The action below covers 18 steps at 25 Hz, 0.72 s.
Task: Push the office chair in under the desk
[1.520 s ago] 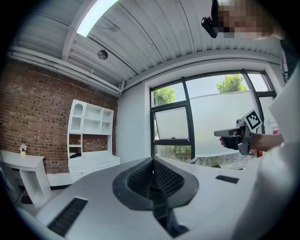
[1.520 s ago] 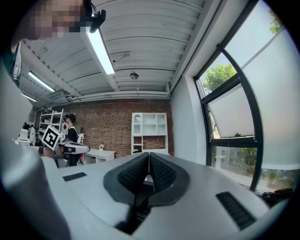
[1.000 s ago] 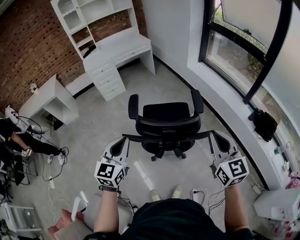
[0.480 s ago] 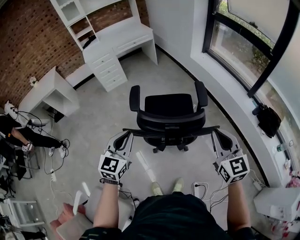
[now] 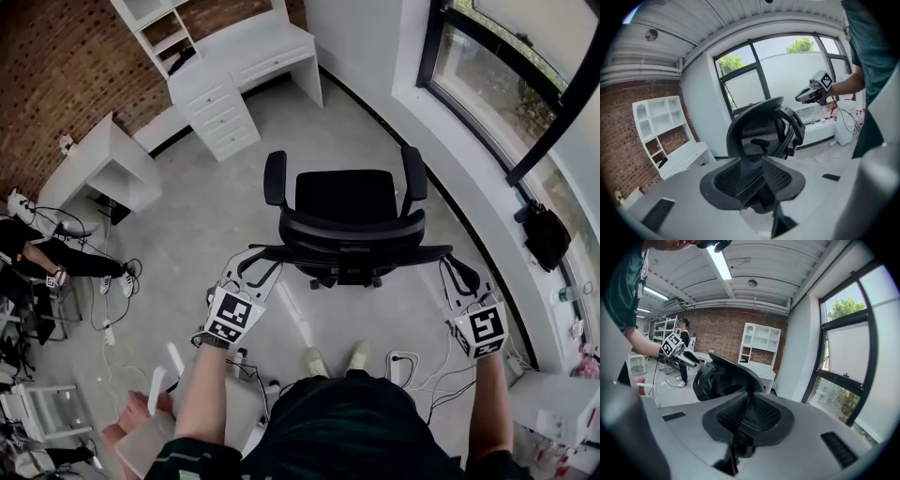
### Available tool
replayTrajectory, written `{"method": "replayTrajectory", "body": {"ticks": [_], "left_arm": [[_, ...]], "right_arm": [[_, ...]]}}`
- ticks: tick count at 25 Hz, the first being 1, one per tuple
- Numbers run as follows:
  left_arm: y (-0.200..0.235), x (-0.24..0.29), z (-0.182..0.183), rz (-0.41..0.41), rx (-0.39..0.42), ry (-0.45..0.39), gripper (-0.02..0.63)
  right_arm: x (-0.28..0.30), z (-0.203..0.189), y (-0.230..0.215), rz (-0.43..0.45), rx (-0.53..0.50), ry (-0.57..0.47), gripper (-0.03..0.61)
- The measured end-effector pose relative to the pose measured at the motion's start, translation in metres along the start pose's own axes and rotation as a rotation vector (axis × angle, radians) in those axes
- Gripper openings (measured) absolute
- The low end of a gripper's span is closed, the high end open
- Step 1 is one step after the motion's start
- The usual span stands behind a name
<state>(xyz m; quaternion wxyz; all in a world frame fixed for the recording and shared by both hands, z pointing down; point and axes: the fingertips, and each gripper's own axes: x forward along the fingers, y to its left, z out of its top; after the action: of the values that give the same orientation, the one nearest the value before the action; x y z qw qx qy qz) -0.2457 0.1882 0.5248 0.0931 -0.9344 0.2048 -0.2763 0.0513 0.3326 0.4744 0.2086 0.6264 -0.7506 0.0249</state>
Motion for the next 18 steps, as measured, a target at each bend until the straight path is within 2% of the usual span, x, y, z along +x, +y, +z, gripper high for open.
{"method": "replayTrajectory", "body": {"ticks": [3,6,13,18], "left_arm": [[-0.004,0.007,-0.015,-0.060,0.098,0.071,0.169],[-0.003,0.014,-0.031,-0.094,0.160,0.132,0.193],[0.005,0.029,-0.061,-0.171,0.276,0.242,0.235],[0.007,0.044,-0.072,-0.223,0.336,0.310,0.239]], "right_arm": [[0.002,-0.019,0.006,0.078,-0.050,0.069,0.042],[0.005,-0.039,0.011,0.141,-0.114,0.144,0.092],[0.020,-0.076,0.006,0.185,-0.303,0.341,0.178],[0.032,-0.094,-0.007,0.213,-0.395,0.431,0.213]]}}
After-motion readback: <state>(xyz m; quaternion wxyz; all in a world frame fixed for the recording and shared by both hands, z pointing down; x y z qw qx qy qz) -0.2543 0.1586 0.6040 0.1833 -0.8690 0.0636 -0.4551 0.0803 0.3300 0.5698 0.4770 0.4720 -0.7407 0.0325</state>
